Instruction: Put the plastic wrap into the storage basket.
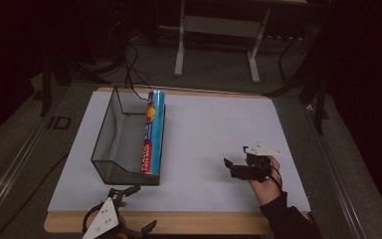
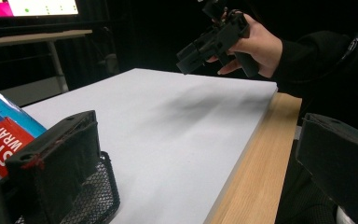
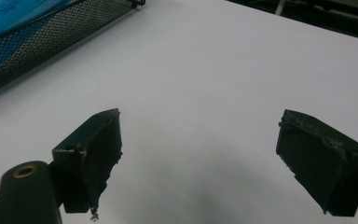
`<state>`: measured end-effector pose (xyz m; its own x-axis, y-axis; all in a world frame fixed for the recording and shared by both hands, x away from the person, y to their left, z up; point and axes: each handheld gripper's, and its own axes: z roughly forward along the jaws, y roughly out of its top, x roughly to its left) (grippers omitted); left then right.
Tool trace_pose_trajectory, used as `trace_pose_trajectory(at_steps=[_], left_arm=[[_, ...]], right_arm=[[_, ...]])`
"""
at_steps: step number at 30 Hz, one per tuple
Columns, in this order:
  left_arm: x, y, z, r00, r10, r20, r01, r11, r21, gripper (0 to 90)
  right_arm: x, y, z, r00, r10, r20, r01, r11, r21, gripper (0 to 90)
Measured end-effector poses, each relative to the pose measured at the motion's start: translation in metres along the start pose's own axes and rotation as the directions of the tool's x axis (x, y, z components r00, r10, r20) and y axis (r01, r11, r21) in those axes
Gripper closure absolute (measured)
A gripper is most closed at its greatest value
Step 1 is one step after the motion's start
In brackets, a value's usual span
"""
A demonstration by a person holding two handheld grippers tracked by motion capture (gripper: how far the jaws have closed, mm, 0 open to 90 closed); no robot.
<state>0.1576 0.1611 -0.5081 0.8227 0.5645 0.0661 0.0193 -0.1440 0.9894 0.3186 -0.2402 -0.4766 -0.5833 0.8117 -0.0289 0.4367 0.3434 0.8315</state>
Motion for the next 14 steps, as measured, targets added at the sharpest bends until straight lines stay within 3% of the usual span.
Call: trace_pose_trajectory(at_steps=[4, 14], left_arm=[[-0.0001, -0.0005, -0.0001, 1.0000, 0.004, 0.003, -0.004, 1.0000, 0.004, 0.2], [0.0001, -0.0006, 0.0000, 1.0000, -0.001, 0.001, 0.001, 1.0000, 0.002, 0.2]], right_arm=[[0.0021, -0.0041, -0.0007, 0.9996, -0.030, 0.003, 0.030, 0.999, -0.020, 14.0], [0.0010, -0.0083, 0.0030, 0.9990, -0.043, 0.008, 0.043, 0.999, -0.020, 14.3]])
